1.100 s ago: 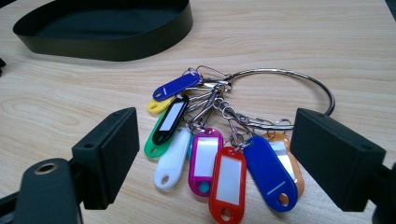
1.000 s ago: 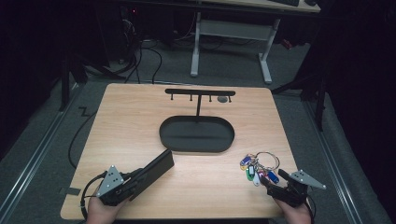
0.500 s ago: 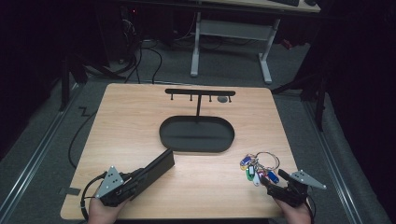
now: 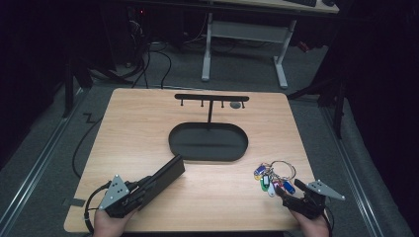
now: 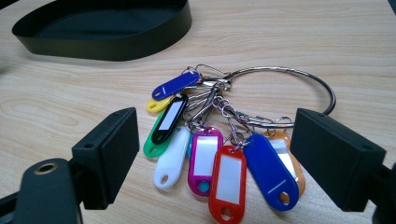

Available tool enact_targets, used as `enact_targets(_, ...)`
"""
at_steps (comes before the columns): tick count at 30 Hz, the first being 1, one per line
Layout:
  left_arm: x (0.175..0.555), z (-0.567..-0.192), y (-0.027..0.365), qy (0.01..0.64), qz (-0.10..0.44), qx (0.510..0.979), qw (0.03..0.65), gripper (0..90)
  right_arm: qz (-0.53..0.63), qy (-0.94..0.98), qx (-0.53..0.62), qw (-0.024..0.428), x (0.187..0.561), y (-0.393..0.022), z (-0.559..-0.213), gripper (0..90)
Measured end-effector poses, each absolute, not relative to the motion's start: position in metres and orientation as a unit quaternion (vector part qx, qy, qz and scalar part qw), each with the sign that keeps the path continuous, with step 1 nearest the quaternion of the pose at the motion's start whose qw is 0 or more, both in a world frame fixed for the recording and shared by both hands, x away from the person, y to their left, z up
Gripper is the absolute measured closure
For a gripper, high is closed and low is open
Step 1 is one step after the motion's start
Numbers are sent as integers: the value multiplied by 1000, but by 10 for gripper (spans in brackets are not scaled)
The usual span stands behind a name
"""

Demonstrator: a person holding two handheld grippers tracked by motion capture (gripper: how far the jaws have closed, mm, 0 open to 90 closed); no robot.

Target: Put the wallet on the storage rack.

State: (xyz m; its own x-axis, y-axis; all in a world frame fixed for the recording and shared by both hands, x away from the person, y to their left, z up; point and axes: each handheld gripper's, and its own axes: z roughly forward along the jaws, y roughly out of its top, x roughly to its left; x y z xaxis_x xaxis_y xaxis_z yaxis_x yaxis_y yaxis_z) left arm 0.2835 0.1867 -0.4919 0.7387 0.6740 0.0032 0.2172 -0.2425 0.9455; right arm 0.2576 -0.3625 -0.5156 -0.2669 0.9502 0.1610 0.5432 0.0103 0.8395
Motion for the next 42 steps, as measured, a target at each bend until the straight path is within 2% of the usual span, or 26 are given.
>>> enact_targets(10, 298, -478, 170, 289, 214, 760, 541, 743, 434, 670, 551, 242, 253, -364, -513, 157)
enact_targets(24, 350, -448, 131, 275, 212, 762, 546, 743, 444, 663, 549, 247, 248, -370, -508, 157)
enact_targets(42, 405, -447, 90, 268, 204, 776, 533, 744, 448, 661, 548, 249, 247, -372, -507, 159)
